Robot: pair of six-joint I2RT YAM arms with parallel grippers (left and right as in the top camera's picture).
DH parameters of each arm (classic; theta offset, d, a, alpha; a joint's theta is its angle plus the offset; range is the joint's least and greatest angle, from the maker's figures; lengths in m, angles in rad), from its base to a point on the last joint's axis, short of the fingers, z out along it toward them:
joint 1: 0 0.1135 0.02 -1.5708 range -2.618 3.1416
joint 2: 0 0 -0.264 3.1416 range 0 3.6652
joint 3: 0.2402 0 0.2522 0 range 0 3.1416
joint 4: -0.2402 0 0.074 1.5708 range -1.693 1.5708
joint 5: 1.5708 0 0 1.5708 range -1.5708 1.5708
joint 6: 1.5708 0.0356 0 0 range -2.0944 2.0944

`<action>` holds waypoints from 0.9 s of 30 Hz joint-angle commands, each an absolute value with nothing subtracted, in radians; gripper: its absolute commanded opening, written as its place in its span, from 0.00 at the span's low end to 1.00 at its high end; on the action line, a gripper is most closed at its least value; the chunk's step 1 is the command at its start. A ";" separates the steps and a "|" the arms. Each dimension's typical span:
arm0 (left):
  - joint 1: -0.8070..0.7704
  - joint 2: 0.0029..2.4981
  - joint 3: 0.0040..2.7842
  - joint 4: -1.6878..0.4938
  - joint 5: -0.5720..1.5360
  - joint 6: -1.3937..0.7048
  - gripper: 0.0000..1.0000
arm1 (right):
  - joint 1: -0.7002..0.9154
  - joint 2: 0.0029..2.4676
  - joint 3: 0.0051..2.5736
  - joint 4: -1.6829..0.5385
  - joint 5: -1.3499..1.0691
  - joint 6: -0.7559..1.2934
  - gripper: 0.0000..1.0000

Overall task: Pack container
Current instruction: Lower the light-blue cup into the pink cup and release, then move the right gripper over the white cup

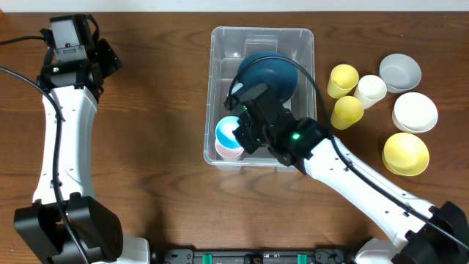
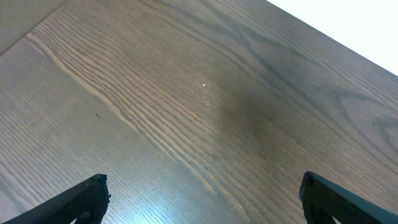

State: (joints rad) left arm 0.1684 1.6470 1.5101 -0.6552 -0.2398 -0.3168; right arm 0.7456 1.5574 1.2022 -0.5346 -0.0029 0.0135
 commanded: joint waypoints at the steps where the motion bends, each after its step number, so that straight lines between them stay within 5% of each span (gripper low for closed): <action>1: 0.172 1.633 1.523 -0.659 -0.252 -0.315 0.98 | 0.764 1.556 1.222 -0.535 0.011 0.007 0.01; 17: 0.172 1.633 1.523 -0.658 -0.252 -0.315 0.98 | 0.764 1.556 1.222 -0.587 0.011 0.028 0.02; 19: 0.172 1.633 1.523 -0.659 -0.252 -0.315 0.98 | 0.764 1.556 1.222 -0.587 0.011 0.028 0.16; 21: 0.172 1.633 1.523 -0.659 -0.252 -0.315 0.98 | 0.764 1.556 1.222 -0.586 0.011 0.028 0.55; 27: 0.172 1.633 1.523 -0.658 -0.252 -0.315 0.98 | 0.752 1.539 1.232 -0.550 0.012 0.028 0.65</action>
State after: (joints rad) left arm 0.1684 1.6470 1.5101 -0.6548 -0.2398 -0.3168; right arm 0.7540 1.5581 1.2026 -0.5610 0.0006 0.0216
